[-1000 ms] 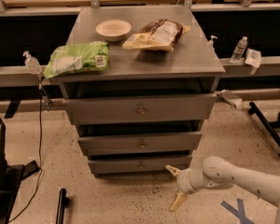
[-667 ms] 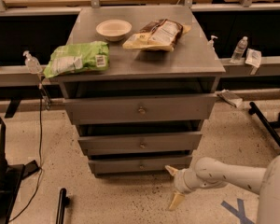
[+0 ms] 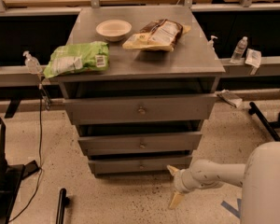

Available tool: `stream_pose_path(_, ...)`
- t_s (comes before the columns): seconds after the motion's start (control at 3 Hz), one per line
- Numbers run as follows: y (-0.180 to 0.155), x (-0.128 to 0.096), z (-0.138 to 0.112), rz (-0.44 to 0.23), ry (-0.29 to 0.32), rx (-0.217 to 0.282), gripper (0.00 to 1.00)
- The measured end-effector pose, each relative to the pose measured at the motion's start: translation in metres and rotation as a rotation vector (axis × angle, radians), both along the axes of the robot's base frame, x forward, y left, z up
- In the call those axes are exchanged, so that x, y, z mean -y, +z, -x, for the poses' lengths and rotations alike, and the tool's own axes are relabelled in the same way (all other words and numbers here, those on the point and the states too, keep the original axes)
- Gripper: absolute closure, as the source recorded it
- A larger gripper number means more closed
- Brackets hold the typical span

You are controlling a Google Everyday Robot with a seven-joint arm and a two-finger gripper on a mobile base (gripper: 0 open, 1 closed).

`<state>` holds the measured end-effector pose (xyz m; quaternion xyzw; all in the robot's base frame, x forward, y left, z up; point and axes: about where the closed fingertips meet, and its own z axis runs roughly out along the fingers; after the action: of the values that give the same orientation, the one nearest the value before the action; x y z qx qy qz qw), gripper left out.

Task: Open bottom drawer

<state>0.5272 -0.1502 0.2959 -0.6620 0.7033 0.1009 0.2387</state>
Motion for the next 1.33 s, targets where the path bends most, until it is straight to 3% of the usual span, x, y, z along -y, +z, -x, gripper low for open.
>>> stream_pose_path(0.33,-0.008,-0.004,-0.003,-0.006,0.024,0.027,0.00)
stream_pose_path(0.67,-0.027,-0.008,-0.010,-0.047,0.074,0.088,0.00)
stream_pose_path(1.33,-0.058,-0.014,-0.026,-0.056,0.149,0.189,0.00)
